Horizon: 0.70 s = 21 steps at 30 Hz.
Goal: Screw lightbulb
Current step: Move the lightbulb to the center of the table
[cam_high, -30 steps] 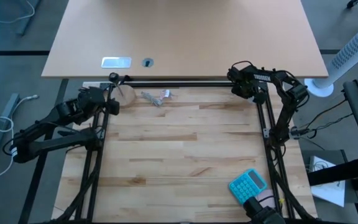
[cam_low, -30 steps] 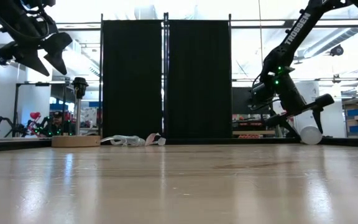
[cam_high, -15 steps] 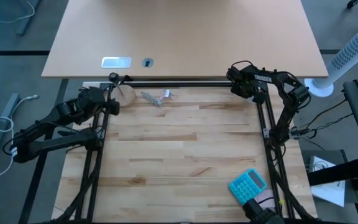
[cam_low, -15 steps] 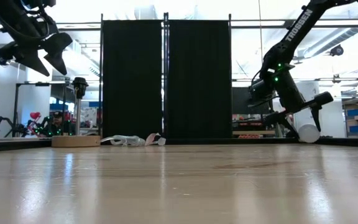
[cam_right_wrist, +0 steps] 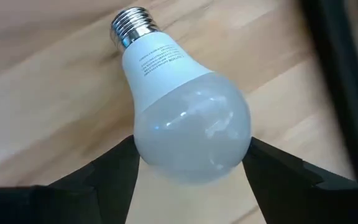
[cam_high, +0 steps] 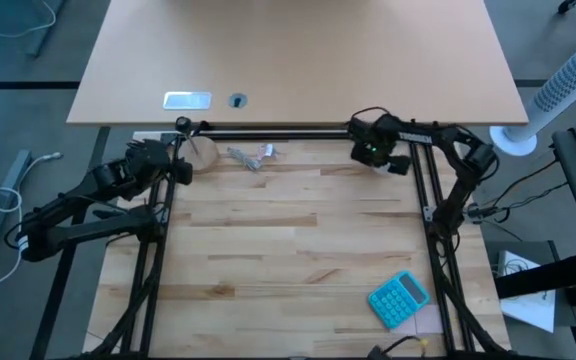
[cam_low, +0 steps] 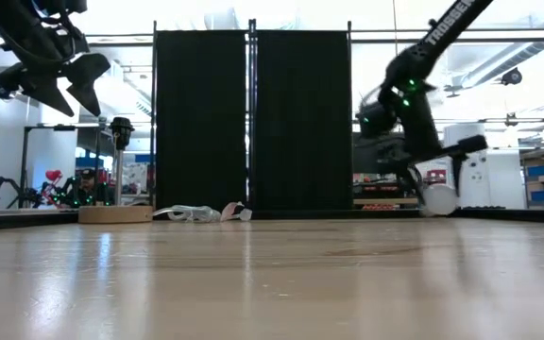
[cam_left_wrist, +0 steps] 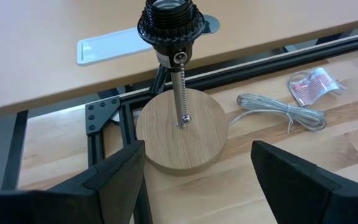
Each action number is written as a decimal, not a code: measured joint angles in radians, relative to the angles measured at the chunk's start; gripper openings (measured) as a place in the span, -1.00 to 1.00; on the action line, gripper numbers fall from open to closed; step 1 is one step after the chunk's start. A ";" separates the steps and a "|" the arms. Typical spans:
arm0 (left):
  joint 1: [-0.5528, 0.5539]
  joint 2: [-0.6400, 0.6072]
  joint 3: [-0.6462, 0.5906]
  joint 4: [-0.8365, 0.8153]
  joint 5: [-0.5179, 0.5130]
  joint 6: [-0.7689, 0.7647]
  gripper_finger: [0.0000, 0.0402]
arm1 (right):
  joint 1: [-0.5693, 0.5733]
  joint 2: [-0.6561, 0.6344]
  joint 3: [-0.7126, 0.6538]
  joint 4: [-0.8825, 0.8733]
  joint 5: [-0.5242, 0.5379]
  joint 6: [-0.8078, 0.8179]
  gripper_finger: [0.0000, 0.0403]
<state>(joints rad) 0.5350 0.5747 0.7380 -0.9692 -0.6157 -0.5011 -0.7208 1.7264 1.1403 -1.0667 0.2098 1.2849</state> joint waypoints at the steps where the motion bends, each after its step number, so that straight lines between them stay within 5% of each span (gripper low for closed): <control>1: 0.000 0.001 0.000 0.000 -0.001 0.000 0.41 | 0.030 0.001 0.014 0.002 -0.003 0.000 0.31; 14: 0.000 0.020 -0.002 0.004 -0.038 0.000 0.41 | 0.310 0.025 0.088 0.220 -0.010 -0.089 0.30; 21: 0.000 0.030 -0.002 0.005 -0.038 0.000 0.41 | 0.400 0.103 0.125 0.329 -0.054 -0.306 0.31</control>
<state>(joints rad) 0.5349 0.6043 0.7364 -0.9646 -0.6533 -0.5014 -0.3203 1.8295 1.2658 -0.7379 0.1558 0.9792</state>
